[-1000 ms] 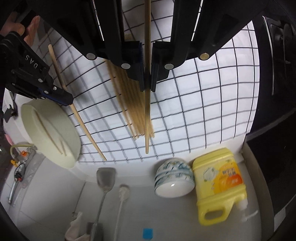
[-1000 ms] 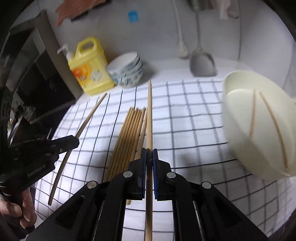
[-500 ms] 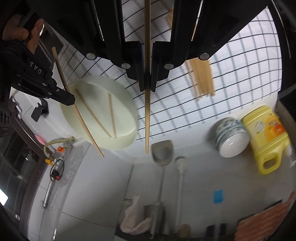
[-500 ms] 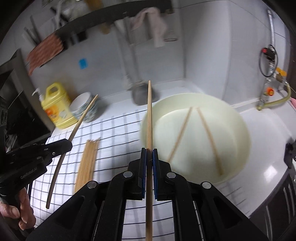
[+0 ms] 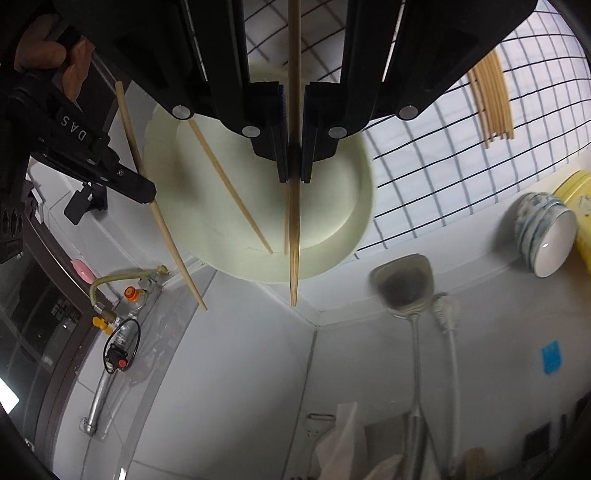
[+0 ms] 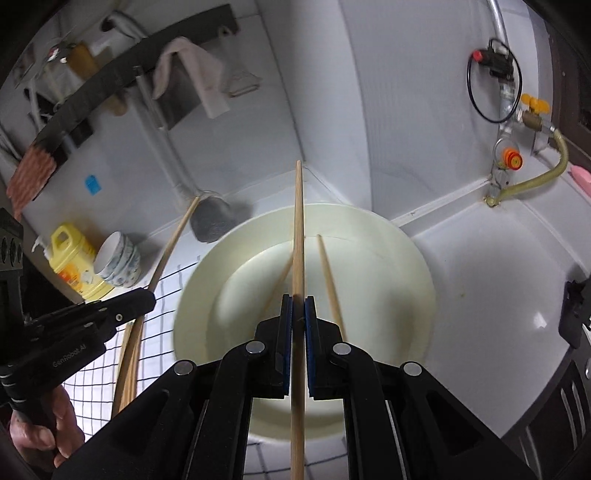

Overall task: Organize utensils
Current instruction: 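Lift both held chopsticks and carry them over the basin, then open both tools to drop the chopsticks into the basin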

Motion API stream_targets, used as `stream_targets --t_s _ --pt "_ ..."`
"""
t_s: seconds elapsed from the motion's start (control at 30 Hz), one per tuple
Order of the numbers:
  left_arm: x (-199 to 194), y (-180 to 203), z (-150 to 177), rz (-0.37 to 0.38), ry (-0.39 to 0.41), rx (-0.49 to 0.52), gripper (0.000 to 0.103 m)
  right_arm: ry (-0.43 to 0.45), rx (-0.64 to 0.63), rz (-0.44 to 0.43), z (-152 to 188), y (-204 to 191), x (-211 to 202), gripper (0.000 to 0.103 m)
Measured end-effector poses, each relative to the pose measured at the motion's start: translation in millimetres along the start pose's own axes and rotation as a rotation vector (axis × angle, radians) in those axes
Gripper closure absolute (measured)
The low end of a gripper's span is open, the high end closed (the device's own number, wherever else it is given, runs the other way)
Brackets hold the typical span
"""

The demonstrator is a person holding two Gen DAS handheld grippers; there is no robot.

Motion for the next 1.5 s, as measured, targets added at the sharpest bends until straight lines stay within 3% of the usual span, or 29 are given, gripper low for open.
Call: stream_targets --t_s 0.33,0.77,1.13,1.17,1.23,1.3,1.5 --pt "75.7 11.9 -0.9 -0.025 -0.093 -0.021 0.096 -0.114 0.008 -0.021 5.7 24.1 63.9 0.097" --pt "120.0 9.8 8.2 -0.067 -0.17 -0.012 0.096 -0.241 0.007 -0.014 23.5 36.9 104.6 0.097" --pt "135.5 10.3 13.8 -0.085 -0.206 -0.008 0.095 -0.256 0.006 -0.009 29.3 41.0 110.4 0.097" --pt "134.8 9.8 13.5 -0.09 -0.203 -0.009 0.093 -0.256 0.0 -0.004 28.6 40.5 109.5 0.097" --pt "131.5 9.2 11.7 -0.104 -0.196 -0.009 0.075 -0.247 -0.008 0.012 26.5 40.1 106.8 0.096" --pt "122.7 5.2 7.7 -0.129 -0.167 -0.011 0.039 -0.241 -0.011 0.019 24.5 40.1 103.9 0.092" --pt "97.7 -6.3 -0.3 -0.16 -0.118 -0.019 0.035 -0.204 -0.014 0.035 19.2 36.8 89.9 0.083"
Point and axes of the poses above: each gripper's, at about its wrist camera, not at the fingertips, and x roughly the way its jaws point, y to its right, z to its underside, the point moved 8 cm from there along x, roughly the way its jaws point, and after that the axes turned 5 degrees about y, right-handed, at the moved point
